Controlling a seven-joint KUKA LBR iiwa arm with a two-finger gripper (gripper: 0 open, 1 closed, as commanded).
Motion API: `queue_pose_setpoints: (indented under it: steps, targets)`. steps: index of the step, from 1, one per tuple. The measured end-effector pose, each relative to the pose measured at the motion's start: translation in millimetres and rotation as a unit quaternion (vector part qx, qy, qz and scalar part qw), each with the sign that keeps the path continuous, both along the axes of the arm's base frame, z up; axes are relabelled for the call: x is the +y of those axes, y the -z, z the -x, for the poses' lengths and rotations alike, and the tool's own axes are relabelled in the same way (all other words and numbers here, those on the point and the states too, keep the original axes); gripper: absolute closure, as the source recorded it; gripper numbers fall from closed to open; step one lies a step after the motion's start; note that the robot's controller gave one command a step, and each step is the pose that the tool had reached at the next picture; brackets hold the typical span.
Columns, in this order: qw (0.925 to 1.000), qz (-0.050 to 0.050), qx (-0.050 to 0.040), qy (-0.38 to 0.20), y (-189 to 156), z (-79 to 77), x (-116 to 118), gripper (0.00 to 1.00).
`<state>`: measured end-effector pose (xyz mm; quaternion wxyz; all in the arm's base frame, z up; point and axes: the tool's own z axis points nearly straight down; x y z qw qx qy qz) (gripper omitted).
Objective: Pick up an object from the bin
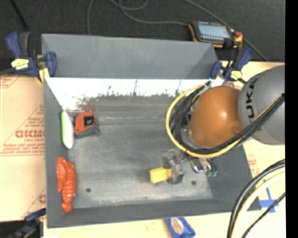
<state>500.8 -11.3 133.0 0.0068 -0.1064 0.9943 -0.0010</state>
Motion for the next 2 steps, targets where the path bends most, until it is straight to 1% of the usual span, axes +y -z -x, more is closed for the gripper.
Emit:
queue_pose_setpoints:
  steps: [1, 2]
  targets:
    - [1.0, 0.0, 0.009, -0.002, -16.2, 4.5, 2.2, 1.0]
    - [0.9999, 0.0, 0.0075, -0.011, -83.7, -5.4, 18.5, 1.0]
